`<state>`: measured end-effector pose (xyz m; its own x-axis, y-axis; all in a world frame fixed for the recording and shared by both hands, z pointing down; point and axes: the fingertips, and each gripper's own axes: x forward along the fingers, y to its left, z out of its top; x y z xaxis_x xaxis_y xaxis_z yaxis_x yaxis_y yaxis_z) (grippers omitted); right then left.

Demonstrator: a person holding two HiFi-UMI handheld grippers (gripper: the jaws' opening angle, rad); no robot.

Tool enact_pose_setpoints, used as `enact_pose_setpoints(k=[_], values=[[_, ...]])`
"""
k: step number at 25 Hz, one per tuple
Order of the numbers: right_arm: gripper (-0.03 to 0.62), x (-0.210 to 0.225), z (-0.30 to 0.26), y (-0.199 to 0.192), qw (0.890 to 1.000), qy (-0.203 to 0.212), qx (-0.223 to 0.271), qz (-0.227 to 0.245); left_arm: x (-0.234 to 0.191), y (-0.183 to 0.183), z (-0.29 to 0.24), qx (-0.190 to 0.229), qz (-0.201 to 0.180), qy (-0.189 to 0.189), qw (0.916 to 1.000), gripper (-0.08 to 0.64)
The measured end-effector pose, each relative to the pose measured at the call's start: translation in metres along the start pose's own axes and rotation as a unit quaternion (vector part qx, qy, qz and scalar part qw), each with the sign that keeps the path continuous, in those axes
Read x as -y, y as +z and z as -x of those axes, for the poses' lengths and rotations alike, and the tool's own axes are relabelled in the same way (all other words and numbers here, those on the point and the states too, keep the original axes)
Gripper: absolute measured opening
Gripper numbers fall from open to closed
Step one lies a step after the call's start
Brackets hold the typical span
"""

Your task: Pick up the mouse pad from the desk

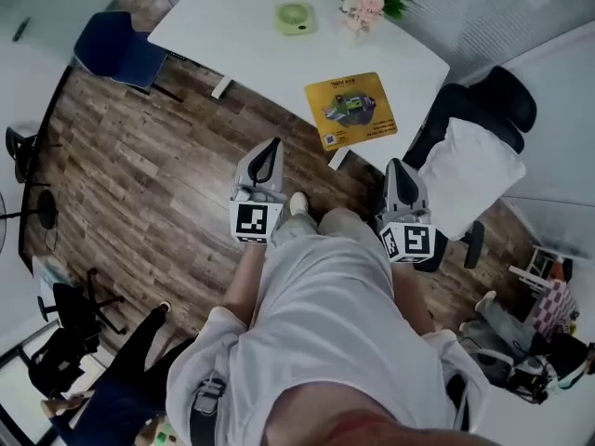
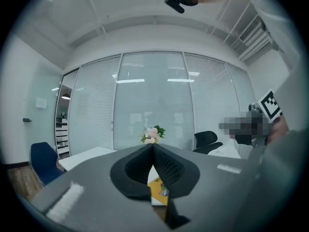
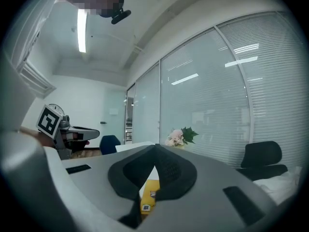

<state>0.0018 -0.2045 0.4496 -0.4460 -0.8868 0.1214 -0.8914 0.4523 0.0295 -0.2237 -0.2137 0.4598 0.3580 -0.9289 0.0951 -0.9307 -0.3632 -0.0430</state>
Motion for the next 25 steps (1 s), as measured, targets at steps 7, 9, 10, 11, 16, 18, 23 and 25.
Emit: enact_pose_setpoints(k=[7, 9, 10, 11, 16, 18, 23, 25], values=[[-0.003, 0.016, -0.025, 0.006, 1.000, -0.027, -0.001, 0.013, -0.014, -0.046, -0.049, -0.053, 0.005, -0.004, 0.9986, -0.014], [-0.003, 0.023, -0.032, 0.007, 1.000, -0.028, 0.004, 0.011, -0.012, -0.059, -0.061, -0.065, -0.007, -0.005, 0.9978, -0.014], [-0.003, 0.025, -0.036, 0.007, 1.000, -0.027, 0.007, 0.009, -0.009, -0.065, -0.066, -0.071, -0.014, -0.007, 0.9974, -0.014], [-0.003, 0.028, -0.039, 0.007, 1.000, -0.027, 0.009, 0.008, -0.006, -0.072, -0.071, -0.076, -0.021, -0.011, 0.9968, -0.014], [-0.002, 0.043, -0.059, 0.010, 1.000, -0.018, 0.018, 0.005, 0.008, -0.125, -0.097, -0.125, 0.037, -0.052, 0.9901, 0.010], [-0.003, 0.050, -0.065, 0.014, 1.000, -0.017, 0.021, 0.005, 0.012, -0.159, -0.107, -0.161, 0.099, -0.071, 0.9794, 0.053], [-0.003, 0.064, -0.074, 0.017, 1.000, -0.020, 0.018, 0.008, 0.020, -0.257, -0.128, -0.252, 0.239, -0.095, 0.9331, 0.170], [-0.003, 0.069, -0.074, 0.019, 1.000, -0.020, 0.014, 0.015, 0.030, -0.287, -0.136, -0.271, 0.309, -0.113, 0.9046, 0.243]])
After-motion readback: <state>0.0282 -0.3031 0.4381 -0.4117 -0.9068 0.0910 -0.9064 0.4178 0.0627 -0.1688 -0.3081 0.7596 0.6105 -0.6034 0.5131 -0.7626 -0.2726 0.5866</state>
